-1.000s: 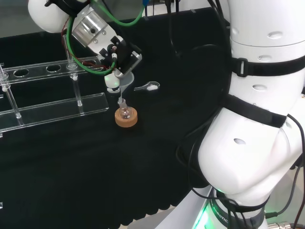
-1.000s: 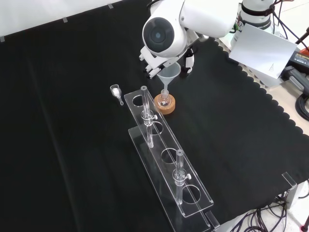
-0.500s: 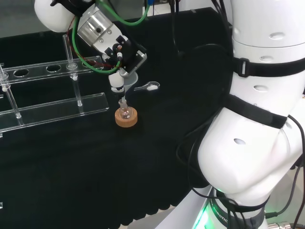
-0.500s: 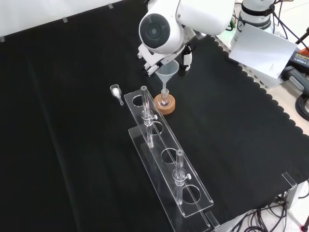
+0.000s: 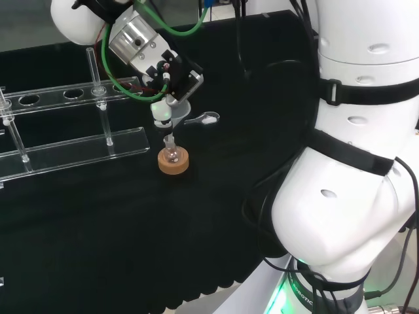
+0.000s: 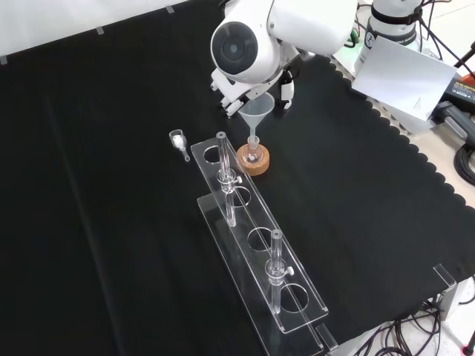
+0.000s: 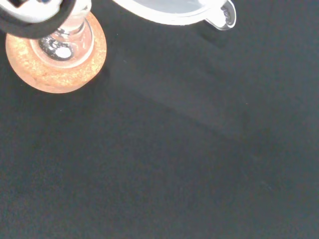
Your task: Place the funnel on the round-bottom flask.
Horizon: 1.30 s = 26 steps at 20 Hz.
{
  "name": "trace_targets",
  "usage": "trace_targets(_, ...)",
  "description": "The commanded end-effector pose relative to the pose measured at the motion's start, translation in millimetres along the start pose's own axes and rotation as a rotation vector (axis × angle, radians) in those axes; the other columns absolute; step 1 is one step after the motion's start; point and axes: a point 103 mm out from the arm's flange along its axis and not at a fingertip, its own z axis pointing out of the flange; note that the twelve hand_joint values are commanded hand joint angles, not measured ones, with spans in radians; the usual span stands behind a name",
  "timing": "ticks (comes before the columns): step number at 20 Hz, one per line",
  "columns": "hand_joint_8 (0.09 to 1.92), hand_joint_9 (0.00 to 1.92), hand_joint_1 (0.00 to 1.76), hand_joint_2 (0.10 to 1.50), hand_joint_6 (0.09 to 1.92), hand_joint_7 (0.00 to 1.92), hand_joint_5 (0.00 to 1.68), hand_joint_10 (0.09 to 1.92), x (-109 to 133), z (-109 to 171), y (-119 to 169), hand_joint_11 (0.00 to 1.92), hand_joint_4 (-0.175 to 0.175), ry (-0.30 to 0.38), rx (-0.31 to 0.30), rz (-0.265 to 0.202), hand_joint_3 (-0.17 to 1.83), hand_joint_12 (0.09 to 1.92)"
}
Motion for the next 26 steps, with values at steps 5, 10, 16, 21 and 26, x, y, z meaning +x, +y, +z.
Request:
trace_targets(5,0.76,0.97,0.77,0.67,0.86,0.67,0.56,0.52,3.6,9.3,13.2,0.52,-0.034,-0.004,0.018,-0.012,0.53,1.32)
trace_targets(10,0.76,0.97,0.77,0.67,0.86,0.67,0.56,0.52,-2.5,15.7,15.5,0.52,-0.034,0.008,0.030,-0.010,0.53,1.32)
trace_targets(16,0.76,0.97,0.77,0.67,0.86,0.67,0.56,0.52,-3.9,17.4,16.8,0.52,-0.034,0.007,0.030,-0.010,0.53,1.32)
trace_targets(21,0.76,0.97,0.77,0.67,0.86,0.67,0.56,0.53,-4.5,18.1,17.6,0.51,-0.034,0.009,0.028,-0.010,0.53,1.32)
trace_targets(26,0.76,0.97,0.76,0.67,0.86,0.67,0.55,0.52,-5.0,18.9,18.3,0.51,-0.036,0.009,0.031,-0.013,0.53,1.32)
